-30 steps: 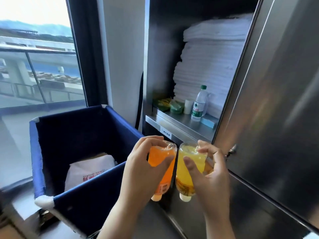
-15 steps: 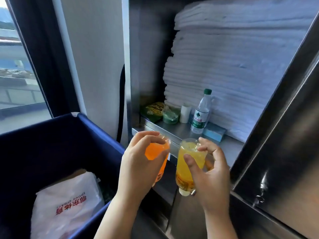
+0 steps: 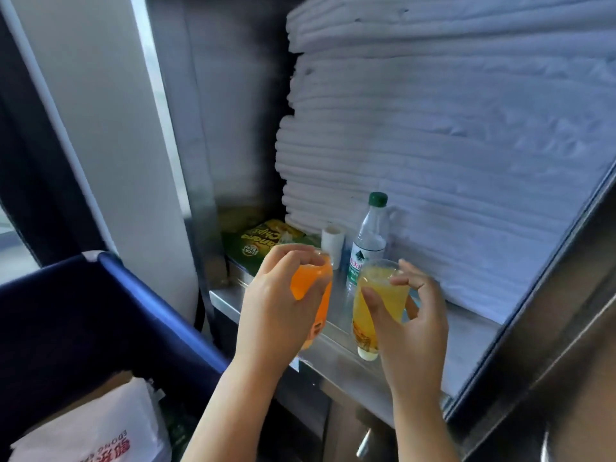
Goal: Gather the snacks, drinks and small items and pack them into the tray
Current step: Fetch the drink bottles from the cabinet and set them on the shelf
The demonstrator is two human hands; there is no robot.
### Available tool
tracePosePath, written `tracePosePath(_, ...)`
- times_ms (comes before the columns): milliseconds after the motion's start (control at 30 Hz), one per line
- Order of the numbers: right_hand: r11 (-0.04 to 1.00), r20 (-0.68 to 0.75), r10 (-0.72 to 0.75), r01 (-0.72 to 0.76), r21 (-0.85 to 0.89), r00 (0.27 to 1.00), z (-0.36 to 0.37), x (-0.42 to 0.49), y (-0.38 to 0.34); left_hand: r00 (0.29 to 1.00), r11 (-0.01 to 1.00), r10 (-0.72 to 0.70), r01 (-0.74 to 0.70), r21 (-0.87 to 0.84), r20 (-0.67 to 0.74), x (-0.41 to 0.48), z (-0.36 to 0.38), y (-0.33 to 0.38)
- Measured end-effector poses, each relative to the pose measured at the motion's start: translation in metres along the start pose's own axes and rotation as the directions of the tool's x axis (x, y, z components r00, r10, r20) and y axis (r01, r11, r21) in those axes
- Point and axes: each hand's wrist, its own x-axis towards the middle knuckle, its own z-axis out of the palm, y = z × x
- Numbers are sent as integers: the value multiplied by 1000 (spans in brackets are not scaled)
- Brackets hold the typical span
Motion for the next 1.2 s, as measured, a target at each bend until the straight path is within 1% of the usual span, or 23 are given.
tracePosePath(233, 997, -62, 51, -55, -58, 997, 10, 23, 34, 998, 999, 3, 0, -39, 70, 29, 42, -31)
tracePosePath(333, 992, -113, 23, -37, -118, 993, 19, 29, 48, 995, 998, 14, -8, -58, 103, 39, 56, -47)
tracePosePath(433, 988, -202, -11, -20, -152, 979, 29, 32, 57, 990, 996, 46, -36, -77, 135, 49, 69, -61)
tracePosePath(533, 979, -221, -47, 1, -205, 974, 37, 34, 65, 983, 991, 72, -51, -121, 171, 58, 80, -75)
tracePosePath(667, 971, -250, -69, 7, -240, 966, 42, 32, 72, 970, 979, 74, -25, -204, 234, 59, 91, -93)
tracePosePath(800, 962, -208, -49, -10, -274, 977, 44, 33, 73, 964, 962, 80, -7, -274, 254, 59, 98, -103)
tracePosePath(933, 963, -163, -17, -27, -267, 986, 43, 31, 77, 950, 948, 141, -48, -316, 279, 63, 101, -110)
tracePosePath(1067, 954, -116, -37, 1, -299, 993, 38, 24, 87, 926, 922, 186, -50, -383, 327, 59, 106, -116)
tracePosePath(1133, 966, -130, 15, -47, -253, 991, 35, 20, 91, 917, 914, 220, -74, -399, 333, 51, 110, -119)
tracePosePath(1200, 971, -123, 102, -126, -202, 987, 34, 16, 95, 916, 911, 226, -78, -406, 331, 43, 114, -122)
